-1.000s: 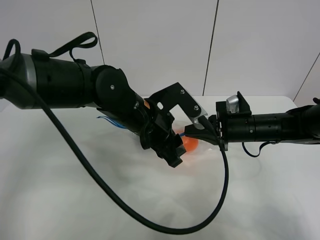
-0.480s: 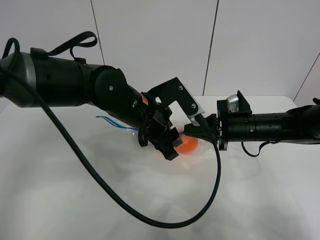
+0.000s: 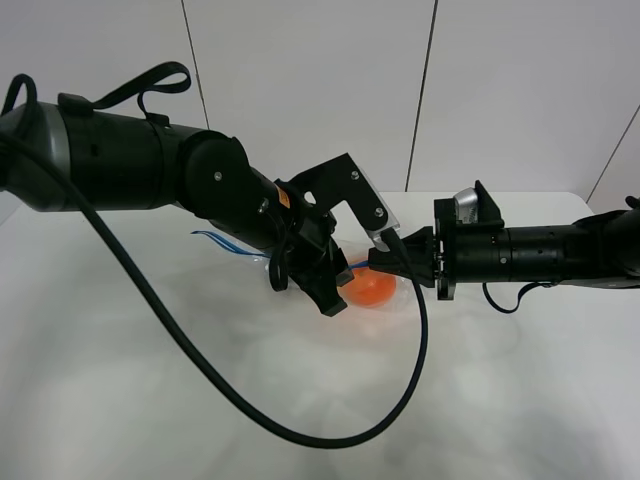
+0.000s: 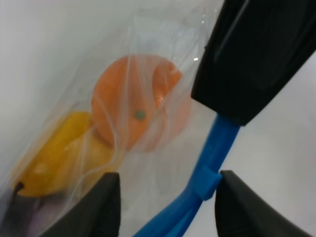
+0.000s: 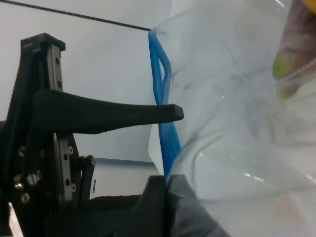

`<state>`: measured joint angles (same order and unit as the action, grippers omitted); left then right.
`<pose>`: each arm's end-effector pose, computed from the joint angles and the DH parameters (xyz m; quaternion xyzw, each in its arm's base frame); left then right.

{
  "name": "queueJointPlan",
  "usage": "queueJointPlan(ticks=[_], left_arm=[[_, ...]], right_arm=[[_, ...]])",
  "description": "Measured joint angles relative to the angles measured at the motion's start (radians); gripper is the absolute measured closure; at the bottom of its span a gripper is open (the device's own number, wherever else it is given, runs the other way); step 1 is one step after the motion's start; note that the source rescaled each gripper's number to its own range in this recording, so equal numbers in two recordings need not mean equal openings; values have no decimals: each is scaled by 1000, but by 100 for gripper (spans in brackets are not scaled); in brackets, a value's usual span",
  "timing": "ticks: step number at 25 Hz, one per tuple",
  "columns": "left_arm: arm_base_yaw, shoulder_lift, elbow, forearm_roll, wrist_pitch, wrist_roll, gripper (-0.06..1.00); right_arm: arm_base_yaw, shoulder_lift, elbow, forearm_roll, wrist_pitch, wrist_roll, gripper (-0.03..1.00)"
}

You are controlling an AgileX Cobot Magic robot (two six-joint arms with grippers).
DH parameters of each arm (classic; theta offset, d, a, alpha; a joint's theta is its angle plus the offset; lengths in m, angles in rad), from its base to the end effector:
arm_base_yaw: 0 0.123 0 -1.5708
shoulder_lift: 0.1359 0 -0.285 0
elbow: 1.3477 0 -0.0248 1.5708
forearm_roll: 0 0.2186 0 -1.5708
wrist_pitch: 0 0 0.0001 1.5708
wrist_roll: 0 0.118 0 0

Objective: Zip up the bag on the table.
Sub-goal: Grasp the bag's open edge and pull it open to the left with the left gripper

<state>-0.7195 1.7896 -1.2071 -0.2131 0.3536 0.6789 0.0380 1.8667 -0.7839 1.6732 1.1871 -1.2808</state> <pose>0.2812 -0.2579 0.2204 0.5372 0.7637 -0.0768 0.3497 0.2880 0.1199 0.1810 -0.0181 0.7943 0.5831 0.1693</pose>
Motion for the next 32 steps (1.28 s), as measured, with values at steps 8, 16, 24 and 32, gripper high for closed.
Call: queueJointPlan(ticks=[8,16,24,32], left_arm=[[-27,0,0,-1,-31,-5,9],[-27,0,0,0,-32,-5,25],[-27,0,0,0,-32,-5,35],[-27,0,0,1,-33,-5,51]], right_arm=[[0,0,0,1,1,0,97],[0,0,0,2,2,0,97],[0,0,0,11,2,0,97],[0,0,0,16,2,0,97]])
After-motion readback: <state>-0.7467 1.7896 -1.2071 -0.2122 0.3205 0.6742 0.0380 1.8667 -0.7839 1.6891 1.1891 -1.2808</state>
